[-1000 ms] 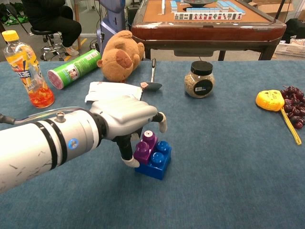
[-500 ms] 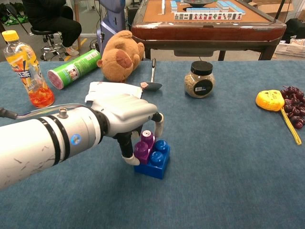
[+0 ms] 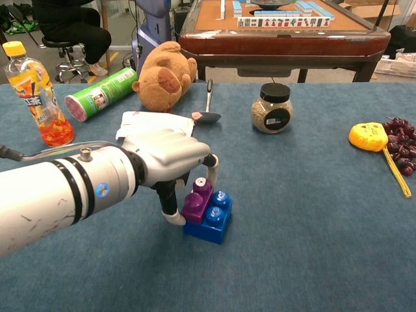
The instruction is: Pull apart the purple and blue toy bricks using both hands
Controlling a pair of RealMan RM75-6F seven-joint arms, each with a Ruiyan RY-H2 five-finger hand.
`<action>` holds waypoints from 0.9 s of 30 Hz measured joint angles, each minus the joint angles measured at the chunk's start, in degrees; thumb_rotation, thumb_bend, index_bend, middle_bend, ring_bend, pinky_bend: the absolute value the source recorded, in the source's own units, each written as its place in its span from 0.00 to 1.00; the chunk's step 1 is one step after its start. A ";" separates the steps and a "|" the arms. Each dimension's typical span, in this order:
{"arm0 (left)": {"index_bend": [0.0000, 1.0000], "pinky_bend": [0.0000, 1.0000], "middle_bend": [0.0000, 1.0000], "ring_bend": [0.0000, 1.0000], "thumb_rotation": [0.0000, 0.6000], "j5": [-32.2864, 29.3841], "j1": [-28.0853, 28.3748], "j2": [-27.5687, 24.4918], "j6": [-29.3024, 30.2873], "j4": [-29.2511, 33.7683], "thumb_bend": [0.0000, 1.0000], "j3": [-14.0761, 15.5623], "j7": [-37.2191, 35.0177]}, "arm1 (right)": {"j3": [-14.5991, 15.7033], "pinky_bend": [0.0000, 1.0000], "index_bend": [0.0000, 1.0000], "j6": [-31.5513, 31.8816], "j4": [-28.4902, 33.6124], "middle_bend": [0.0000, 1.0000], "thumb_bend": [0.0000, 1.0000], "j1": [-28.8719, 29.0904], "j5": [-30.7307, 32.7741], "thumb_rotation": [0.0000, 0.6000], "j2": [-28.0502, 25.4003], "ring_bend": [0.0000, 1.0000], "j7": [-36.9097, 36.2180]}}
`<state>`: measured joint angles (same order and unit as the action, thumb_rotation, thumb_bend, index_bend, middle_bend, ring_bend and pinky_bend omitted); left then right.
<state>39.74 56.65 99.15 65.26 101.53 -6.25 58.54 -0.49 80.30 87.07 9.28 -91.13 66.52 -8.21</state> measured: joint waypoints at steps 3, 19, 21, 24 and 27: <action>0.44 1.00 1.00 0.83 1.00 -0.43 0.25 -0.10 0.06 0.03 0.09 0.08 0.16 | 0.03 0.39 0.26 -0.05 -0.14 0.35 0.00 0.08 -0.07 1.00 0.11 0.30 -0.19; 0.63 1.00 1.00 0.83 1.00 0.80 -0.21 -2.82 1.63 3.26 0.11 0.48 -2.68 | -0.45 0.41 0.26 0.32 0.03 0.38 0.00 0.72 -0.54 1.00 0.32 0.30 -0.83; 0.63 1.00 1.00 0.83 1.00 1.30 -0.68 -3.62 2.19 4.17 0.11 0.44 -3.60 | -0.73 0.45 0.26 0.64 0.52 0.40 0.00 0.91 -0.76 1.00 0.29 0.31 -1.08; 0.63 1.00 1.00 0.83 1.00 1.67 -1.56 -4.60 3.06 5.47 0.12 0.01 -5.56 | -1.20 0.55 0.26 0.79 1.68 0.45 0.00 1.46 -1.19 1.00 0.01 0.41 -1.17; 0.63 1.00 1.00 0.83 1.00 1.46 -2.65 -5.63 3.89 7.01 0.13 -0.95 -8.30 | -1.86 0.69 0.27 0.63 3.51 0.60 0.00 2.43 -1.69 1.00 -0.43 0.59 -0.88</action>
<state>41.20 54.00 93.52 69.15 108.54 -7.20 50.24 -2.35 80.94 90.58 11.71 -92.82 66.09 -9.09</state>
